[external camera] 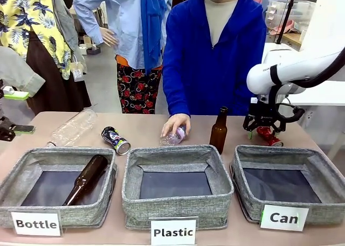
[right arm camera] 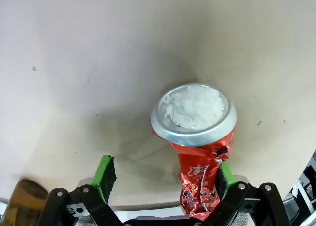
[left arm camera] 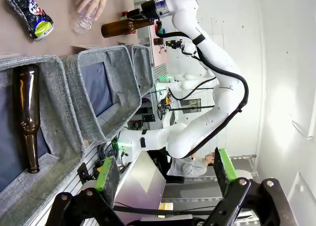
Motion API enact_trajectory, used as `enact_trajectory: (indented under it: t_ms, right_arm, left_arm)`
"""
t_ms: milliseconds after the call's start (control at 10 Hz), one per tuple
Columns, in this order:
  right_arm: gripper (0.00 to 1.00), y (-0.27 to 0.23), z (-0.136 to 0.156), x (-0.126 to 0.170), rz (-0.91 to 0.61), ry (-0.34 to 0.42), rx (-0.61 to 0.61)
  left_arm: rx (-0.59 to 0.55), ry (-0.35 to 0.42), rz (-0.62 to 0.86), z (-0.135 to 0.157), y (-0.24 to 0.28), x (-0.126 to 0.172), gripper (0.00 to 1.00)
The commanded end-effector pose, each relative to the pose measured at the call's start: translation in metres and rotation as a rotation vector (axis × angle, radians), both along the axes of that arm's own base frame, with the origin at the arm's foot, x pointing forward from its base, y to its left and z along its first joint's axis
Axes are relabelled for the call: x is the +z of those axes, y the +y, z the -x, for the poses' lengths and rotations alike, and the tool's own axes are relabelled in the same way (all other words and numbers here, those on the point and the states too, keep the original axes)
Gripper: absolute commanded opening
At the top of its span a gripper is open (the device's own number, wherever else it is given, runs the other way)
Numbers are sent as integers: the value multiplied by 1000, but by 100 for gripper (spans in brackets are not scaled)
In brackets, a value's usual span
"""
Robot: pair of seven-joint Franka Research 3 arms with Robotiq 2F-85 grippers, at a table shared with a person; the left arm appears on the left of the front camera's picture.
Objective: Sort the can waste into the basket.
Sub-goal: Pick up the can waste from the table and place it in the right Fabric basket.
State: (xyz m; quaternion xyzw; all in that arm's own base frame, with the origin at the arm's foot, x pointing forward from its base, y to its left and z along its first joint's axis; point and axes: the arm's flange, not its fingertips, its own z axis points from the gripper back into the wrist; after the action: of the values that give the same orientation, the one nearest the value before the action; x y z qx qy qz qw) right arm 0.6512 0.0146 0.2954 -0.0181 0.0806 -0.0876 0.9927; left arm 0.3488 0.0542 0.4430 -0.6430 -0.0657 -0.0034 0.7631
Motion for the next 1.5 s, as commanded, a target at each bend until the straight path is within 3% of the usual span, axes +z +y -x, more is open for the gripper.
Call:
enact_trajectory:
  t_ms: [0,1100,1200,1300,1400]
  right_arm:
    - [100,-3,-12,-7,1,-28,23]
    - [100,-24,-14,-7,-36,-72,-1]
    - [41,-24,-14,-7,-41,-60,2]
    - [41,-24,-14,-6,-43,-51,4]
    - [0,-23,-13,-6,-43,-46,4]
  left_arm:
    - [-1,-4,2,3,0,1,100]
    - [-1,-4,2,3,0,1,100]
    - [-1,-4,2,3,0,1,100]
    - [-1,-4,2,3,0,1,100]
    - [-1,-4,2,3,0,1,100]
